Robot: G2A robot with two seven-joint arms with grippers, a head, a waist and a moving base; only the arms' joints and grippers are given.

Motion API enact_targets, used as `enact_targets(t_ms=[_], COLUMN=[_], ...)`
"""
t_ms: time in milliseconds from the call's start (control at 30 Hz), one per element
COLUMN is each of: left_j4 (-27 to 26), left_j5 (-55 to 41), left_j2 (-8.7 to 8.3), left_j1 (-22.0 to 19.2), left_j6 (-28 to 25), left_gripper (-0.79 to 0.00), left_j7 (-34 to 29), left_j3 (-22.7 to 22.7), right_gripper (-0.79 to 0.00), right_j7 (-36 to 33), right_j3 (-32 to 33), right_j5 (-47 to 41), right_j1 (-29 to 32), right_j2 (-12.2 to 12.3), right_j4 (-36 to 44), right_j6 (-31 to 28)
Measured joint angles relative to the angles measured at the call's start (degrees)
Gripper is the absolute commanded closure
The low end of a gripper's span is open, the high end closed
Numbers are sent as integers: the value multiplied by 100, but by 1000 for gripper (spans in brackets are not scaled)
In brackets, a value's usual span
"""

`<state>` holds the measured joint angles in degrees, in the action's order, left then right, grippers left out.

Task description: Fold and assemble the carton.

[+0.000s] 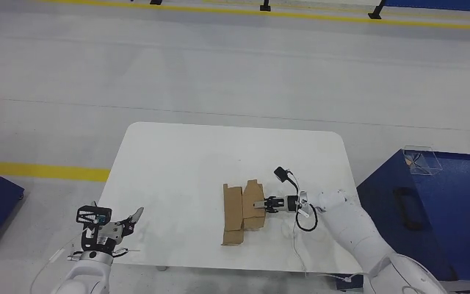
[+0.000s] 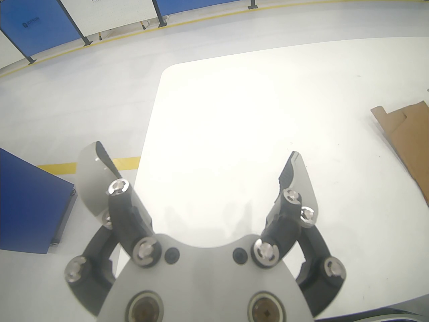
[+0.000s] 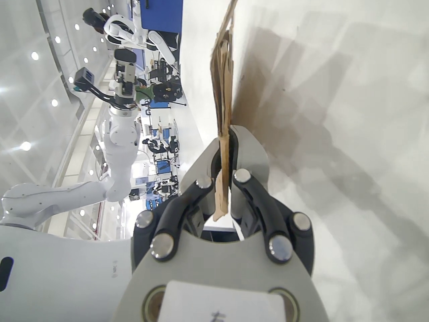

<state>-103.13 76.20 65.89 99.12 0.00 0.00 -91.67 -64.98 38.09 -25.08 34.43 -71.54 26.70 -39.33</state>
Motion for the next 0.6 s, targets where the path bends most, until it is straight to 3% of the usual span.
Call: enact_targets(t_ms=[133, 600], left_j4=[0, 0], left_j5=[0, 0], left_j2=[0, 0], left_j1=[0, 0], left_j6=[0, 0], left_gripper=[-785, -785], left_j7=[0, 0], left_j3=[0, 0], right_gripper=[0, 0], right_j7=[-187, -188], right_j3=[37, 39], right_j5=[-420, -409], right_j1=[-89, -87], right_j2=[138, 139], right_j4=[427, 411], right_j6=[186, 188])
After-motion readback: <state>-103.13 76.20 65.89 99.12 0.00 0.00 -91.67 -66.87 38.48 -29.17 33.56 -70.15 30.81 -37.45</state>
